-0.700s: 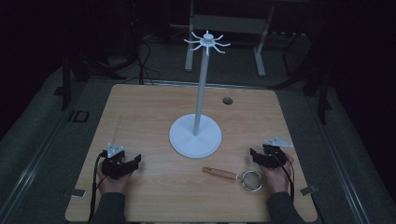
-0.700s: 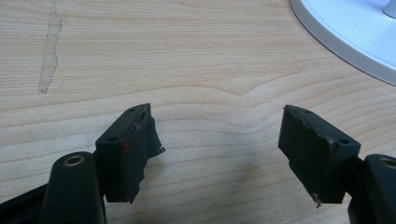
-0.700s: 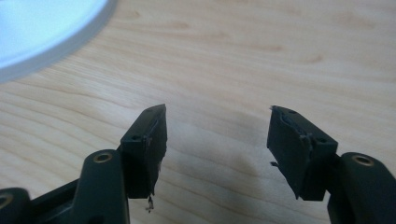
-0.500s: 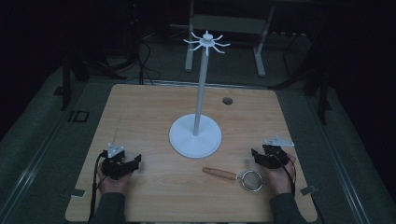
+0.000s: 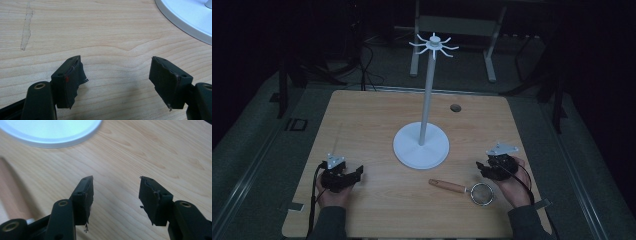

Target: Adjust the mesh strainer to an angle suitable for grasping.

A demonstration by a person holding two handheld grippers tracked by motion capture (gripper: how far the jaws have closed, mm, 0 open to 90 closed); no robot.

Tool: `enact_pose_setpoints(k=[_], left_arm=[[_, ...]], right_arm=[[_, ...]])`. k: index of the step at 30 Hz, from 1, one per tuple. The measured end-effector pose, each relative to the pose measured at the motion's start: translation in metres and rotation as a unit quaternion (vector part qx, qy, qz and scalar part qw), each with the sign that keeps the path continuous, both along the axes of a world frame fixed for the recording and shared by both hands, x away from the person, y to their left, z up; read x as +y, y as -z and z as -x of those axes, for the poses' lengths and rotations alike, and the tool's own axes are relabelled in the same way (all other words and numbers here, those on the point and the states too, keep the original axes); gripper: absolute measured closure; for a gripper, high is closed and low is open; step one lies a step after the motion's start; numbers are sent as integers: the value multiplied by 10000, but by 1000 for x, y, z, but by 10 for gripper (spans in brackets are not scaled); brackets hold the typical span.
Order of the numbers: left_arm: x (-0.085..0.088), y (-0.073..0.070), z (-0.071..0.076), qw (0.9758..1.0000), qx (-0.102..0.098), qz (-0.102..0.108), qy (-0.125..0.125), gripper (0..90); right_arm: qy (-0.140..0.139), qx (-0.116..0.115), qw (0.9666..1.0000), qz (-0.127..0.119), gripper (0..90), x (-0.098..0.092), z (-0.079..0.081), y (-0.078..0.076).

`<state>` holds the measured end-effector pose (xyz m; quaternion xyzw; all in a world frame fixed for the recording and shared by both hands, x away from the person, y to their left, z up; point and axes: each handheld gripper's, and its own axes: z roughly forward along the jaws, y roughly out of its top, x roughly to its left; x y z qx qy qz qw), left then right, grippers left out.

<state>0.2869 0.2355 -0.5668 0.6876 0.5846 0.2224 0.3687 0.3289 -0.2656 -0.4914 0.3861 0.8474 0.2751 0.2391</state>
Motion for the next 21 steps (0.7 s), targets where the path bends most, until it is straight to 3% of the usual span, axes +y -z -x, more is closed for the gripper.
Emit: enact_pose_setpoints(k=[7,13,21], left_arm=[[0,0,0,10000,0,5,-2,272],[0,0,0,10000,1,5,-3,272],[0,0,0,10000,1,12,-5,272]], right_arm=[[-437,37,9984,347,447,17,3,-9],[-667,84,9967,457,448,26,4,-15],[-1088,273,9904,811,468,39,7,-16]])
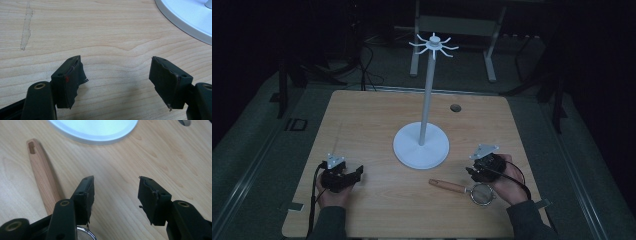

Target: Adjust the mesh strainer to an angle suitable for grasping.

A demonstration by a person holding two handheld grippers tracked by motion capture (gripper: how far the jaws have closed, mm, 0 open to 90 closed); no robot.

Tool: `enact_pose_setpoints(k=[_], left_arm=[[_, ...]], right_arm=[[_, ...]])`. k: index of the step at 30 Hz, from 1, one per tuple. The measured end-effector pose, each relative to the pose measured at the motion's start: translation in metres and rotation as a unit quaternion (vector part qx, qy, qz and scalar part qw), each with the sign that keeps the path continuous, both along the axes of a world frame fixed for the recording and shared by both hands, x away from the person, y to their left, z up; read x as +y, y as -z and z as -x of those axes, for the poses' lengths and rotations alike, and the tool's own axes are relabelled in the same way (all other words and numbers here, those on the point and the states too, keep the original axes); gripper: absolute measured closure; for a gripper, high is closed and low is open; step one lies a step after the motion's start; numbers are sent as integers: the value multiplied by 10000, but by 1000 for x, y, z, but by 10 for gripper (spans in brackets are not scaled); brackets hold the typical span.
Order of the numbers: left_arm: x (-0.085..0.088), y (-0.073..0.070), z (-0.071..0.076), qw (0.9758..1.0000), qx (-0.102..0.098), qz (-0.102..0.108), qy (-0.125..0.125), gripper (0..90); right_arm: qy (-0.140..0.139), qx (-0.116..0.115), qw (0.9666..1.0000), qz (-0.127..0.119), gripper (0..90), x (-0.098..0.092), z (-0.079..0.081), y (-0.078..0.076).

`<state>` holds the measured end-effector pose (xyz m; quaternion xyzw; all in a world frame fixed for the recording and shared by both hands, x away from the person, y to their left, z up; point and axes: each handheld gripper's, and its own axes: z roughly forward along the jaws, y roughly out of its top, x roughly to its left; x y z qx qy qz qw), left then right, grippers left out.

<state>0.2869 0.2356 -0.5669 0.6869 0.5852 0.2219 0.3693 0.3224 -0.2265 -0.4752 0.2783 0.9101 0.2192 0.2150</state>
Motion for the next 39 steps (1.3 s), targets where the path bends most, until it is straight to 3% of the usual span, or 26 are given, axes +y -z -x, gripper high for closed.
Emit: enact_pose_setpoints(k=[11,14,25,35,39], left_arm=[[0,0,0,10000,-1,-5,6,272],[0,0,0,10000,-1,-6,7,272],[0,0,0,10000,-2,-6,8,272],[0,0,0,10000,-3,-6,0,272],[0,0,0,10000,-4,-2,1,272]], right_arm=[[-331,191,9988,306,503,9,4,7],[-424,332,9976,430,503,13,7,11],[-613,604,9952,471,468,17,11,15],[-847,857,9908,621,525,24,17,22],[-992,1053,9873,658,554,32,19,28]])
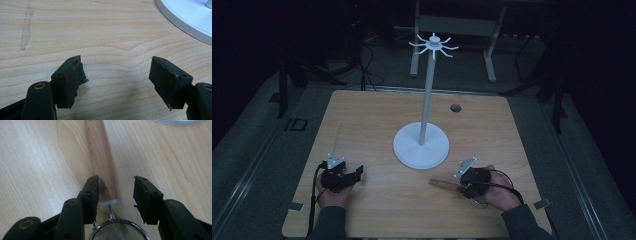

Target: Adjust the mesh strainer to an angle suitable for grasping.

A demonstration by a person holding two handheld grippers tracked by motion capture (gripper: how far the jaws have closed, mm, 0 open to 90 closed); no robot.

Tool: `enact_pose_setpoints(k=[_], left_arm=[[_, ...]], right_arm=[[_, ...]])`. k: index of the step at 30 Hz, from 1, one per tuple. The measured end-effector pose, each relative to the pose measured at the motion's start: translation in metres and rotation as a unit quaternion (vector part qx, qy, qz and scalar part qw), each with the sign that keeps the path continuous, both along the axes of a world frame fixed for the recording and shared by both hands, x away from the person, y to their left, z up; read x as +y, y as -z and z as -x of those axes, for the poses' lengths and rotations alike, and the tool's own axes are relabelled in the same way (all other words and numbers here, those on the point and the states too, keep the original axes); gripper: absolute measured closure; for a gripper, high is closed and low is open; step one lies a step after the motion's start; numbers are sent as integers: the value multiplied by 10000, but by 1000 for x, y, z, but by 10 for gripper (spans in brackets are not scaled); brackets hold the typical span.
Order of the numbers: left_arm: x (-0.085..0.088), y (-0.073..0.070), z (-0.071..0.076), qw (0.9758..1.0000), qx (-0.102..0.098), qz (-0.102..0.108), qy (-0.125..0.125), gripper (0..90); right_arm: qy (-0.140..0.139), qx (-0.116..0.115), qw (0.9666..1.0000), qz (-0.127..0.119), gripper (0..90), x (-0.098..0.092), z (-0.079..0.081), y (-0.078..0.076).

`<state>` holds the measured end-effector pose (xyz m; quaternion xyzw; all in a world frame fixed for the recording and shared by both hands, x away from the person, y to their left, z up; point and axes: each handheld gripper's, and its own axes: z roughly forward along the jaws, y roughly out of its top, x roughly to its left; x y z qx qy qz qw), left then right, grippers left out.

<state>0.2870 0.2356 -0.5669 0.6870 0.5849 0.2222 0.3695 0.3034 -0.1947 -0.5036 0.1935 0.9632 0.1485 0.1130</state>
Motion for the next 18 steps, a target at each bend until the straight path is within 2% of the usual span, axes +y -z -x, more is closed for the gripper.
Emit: enact_pose_setpoints(k=[2,6,7,13,15,18], left_arm=[[0,0,0,10000,1,-1,4,272],[0,0,0,10000,8,-11,14,272],[0,0,0,10000,9,-9,13,272],[0,0,0,10000,6,-8,8,271],[0,0,0,10000,7,-13,11,271],[0,0,0,10000,9,-10,12,271]], right_arm=[[-83,67,9999,87,582,4,-1,5],[-29,139,9998,107,640,5,-3,7],[83,156,9998,105,676,5,-5,8],[406,96,9991,104,691,2,-12,8],[630,105,9979,104,694,0,-18,7],[744,128,9971,88,693,-2,-21,7]])
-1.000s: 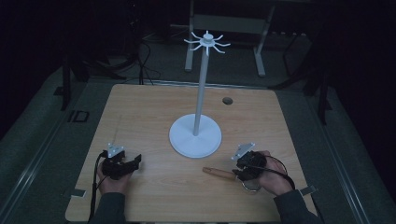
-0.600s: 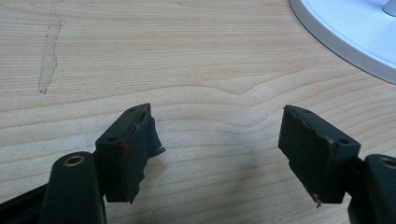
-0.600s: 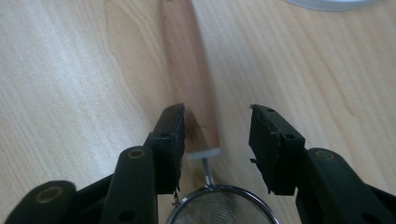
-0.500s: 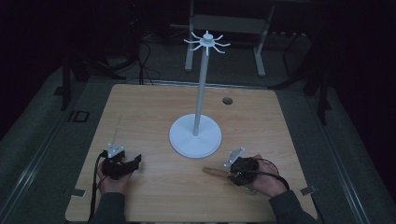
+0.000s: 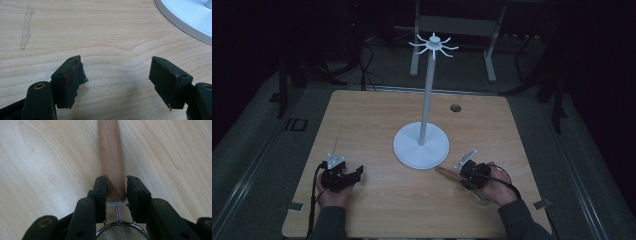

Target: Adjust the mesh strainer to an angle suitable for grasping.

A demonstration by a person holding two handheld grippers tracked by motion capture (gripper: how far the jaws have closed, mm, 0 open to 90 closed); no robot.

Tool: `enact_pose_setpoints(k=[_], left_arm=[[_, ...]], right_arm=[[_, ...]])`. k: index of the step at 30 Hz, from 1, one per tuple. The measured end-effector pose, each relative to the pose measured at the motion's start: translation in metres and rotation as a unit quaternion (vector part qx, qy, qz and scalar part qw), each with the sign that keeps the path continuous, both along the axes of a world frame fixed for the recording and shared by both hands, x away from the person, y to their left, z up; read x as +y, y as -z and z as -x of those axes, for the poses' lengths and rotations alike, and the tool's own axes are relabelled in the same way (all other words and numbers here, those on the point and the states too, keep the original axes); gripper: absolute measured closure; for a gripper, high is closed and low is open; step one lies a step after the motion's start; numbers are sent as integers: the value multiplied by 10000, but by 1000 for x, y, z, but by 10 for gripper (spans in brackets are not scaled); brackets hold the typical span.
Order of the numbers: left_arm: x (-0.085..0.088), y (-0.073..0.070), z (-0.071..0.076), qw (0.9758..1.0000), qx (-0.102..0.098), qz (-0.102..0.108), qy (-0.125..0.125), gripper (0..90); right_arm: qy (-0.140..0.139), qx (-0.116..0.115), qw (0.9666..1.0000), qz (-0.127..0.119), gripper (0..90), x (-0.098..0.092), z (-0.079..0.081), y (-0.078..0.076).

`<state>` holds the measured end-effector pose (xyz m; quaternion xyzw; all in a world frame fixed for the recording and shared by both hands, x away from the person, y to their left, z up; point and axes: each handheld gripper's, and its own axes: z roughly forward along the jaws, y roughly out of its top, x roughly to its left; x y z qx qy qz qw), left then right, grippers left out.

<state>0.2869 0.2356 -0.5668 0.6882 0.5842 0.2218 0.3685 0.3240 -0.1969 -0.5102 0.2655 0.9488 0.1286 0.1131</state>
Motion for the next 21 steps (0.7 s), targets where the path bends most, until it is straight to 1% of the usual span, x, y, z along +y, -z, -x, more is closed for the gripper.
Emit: enact_pose_setpoints(k=[2,3,4,5,6,8,9,10,12,13,17,20,21], left_arm=[[0,0,0,10000,-1,-4,3,271],[0,0,0,10000,0,-1,1,272],[0,0,0,10000,0,0,1,272],[0,0,0,10000,-1,1,-1,271],[0,0,0,10000,0,-1,-1,271],[0,0,0,10000,0,1,-1,271],[0,0,0,10000,1,2,-2,271],[0,0,0,10000,1,1,0,271],[0,0,0,10000,1,2,0,272],[0,0,0,10000,1,3,-1,271],[0,0,0,10000,1,3,0,271],[0,0,0,10000,0,3,0,272],[0,0,0,10000,0,4,-1,271]], right_arm=[[35,89,10000,16,678,-2,-3,0],[-39,216,9997,102,653,-2,-5,1],[-39,216,9997,102,653,-2,-5,1],[-85,306,9993,204,638,-1,-6,3],[-110,336,9991,243,632,-1,-7,4],[-110,336,9991,243,632,-1,-7,4],[-134,391,9988,277,628,-1,-8,5],[-165,496,9982,304,628,-1,-11,8],[-168,512,9980,315,629,-1,-11,8],[-166,593,9976,331,642,-1,-13,10],[-145,700,9966,400,671,0,-16,12],[-137,728,9965,380,665,-1,-16,13],[-101,768,9965,328,663,-2,-18,13]])
